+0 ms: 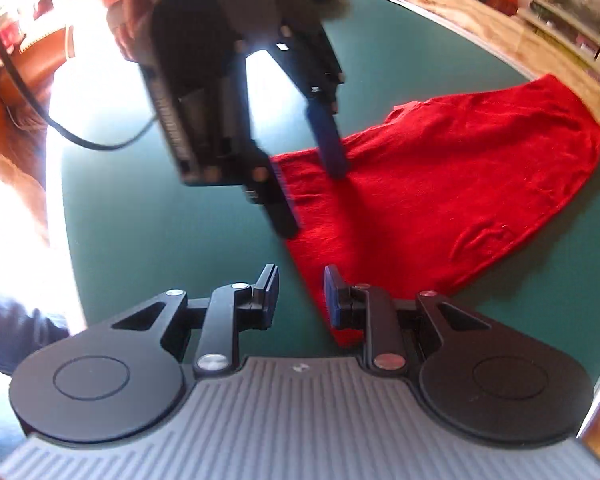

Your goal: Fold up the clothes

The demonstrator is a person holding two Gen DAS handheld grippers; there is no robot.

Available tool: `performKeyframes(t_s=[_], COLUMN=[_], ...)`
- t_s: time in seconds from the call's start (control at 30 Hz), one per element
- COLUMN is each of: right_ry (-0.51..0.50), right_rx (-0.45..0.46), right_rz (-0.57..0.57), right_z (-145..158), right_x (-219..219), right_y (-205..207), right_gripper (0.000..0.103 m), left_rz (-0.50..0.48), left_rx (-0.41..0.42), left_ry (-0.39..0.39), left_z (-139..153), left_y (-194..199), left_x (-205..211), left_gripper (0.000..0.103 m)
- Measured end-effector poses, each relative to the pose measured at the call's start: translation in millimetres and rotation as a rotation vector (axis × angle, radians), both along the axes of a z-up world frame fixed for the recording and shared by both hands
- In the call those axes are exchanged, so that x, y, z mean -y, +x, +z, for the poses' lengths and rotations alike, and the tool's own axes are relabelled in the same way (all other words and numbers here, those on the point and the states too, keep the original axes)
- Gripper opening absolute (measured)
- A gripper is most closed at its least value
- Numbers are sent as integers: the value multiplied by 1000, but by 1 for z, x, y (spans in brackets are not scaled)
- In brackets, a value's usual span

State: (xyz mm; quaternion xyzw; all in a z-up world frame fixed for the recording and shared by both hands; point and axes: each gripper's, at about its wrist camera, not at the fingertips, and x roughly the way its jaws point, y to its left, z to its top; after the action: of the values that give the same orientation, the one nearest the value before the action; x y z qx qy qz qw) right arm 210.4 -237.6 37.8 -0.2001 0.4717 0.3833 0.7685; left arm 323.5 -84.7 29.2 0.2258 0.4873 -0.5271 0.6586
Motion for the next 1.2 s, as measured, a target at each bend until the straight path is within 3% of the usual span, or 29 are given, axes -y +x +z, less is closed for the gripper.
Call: performKeyframes(t_s=[0.43,0.53,0.67,0.77,0.87,0.9,0.93,1.0,1.07,1.2], right_ry=[-223,-204,-100,-1,58,70,75,70,64,35], right_rx=[213,188,97,42,22,21,19,64,115,130], right_rz=[185,173,72,-3,-63,-81,-96,-94,-69,22], right_z=[-13,-12,6,25,37,39,41,41,41,32], right_x=[-18,-17,-3,13,28,33,36,38,37,29], right_y=[-32,-26,-4,12,29,34,38,38,36,28], right_gripper=[29,12,8,8,8,9,11,28,52,57], left_rz=[-92,-107,-108,-107,-92,-80,-68,-68,-85,-105], left_rx=[83,105,140,178,193,177,161,145,134,100], left_ry=[22,29,41,46,38,30,22,15,14,3], left_z=[3,1,-3,-3,0,3,5,12,18,29], left_y=[-27,-30,-30,-28,-21,-15,-9,-2,3,9], left_x=[7,11,16,17,15,14,14,14,15,16], left_gripper=[70,71,70,58,21,16,16,13,13,13])
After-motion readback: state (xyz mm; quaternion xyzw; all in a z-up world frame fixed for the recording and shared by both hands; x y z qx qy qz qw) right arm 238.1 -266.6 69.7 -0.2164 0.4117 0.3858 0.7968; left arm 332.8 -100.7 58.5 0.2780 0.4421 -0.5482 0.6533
